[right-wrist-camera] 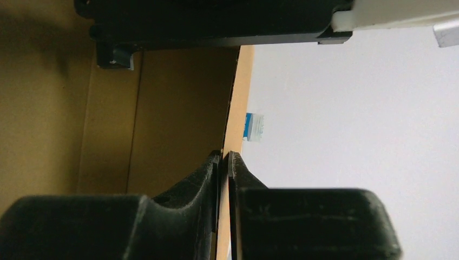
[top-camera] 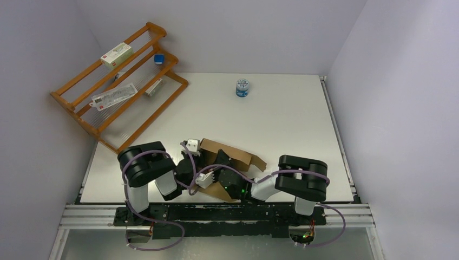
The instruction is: Fold the paper box
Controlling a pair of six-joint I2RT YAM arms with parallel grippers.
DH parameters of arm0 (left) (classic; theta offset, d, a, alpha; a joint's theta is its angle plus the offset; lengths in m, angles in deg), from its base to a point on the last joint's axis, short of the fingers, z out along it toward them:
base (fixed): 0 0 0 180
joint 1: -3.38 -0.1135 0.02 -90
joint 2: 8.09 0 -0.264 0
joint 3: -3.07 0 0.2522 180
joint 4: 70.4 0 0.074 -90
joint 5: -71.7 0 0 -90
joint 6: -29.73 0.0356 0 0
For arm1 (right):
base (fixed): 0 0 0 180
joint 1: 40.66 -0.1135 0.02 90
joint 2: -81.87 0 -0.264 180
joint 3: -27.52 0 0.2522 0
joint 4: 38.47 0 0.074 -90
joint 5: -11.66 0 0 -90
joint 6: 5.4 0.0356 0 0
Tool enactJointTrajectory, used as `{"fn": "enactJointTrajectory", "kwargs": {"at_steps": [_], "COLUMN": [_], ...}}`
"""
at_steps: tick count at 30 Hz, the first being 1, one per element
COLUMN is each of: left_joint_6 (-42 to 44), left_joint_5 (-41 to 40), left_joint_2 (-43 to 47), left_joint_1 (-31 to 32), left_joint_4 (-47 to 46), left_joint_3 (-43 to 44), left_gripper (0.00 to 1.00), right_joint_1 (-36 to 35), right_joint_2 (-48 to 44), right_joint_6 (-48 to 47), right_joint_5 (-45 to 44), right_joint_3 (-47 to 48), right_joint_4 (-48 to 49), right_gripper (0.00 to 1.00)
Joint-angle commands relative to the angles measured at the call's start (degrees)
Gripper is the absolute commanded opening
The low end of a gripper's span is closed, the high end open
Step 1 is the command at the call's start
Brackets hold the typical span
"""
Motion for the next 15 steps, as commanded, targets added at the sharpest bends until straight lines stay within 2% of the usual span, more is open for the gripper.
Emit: {"fn": "enactJointTrajectory", "kwargs": {"at_steps": [1, 4, 10, 15], "left_joint_6": [-1.42, -2.27, 0.41, 3.01], "left_joint_5": [-11.37, -12.69, -11.57, -7.22], "left_joint_2": [-1.39, -1.12, -3.20, -4.45], "left_joint_1": [-0.42, -0.42, -0.59, -1.04], "left_joint_4": [-5.06, -2.85, -6.68, -12.30], "left_joint_3": [2.80, 3.06, 2.69, 0.85], "left_gripper": [0.11, 0.08, 0.05, 0.05], "right_joint_1": [1.09, 2.31, 5.09, 6.80], "right_joint_2": [-1.64, -4.58, -12.05, -18.02], "right_joint_6": [6.56, 10.65, 18.97, 25.19], "right_joint_5": [-0.78, 0.83, 5.85, 8.30], "right_joint_3": [0.94, 1.22, 1.87, 1.57], "right_joint_4": [-1.35, -5.36, -12.17, -14.67], "right_gripper": [0.14, 0.18, 0.27, 0.46]}}
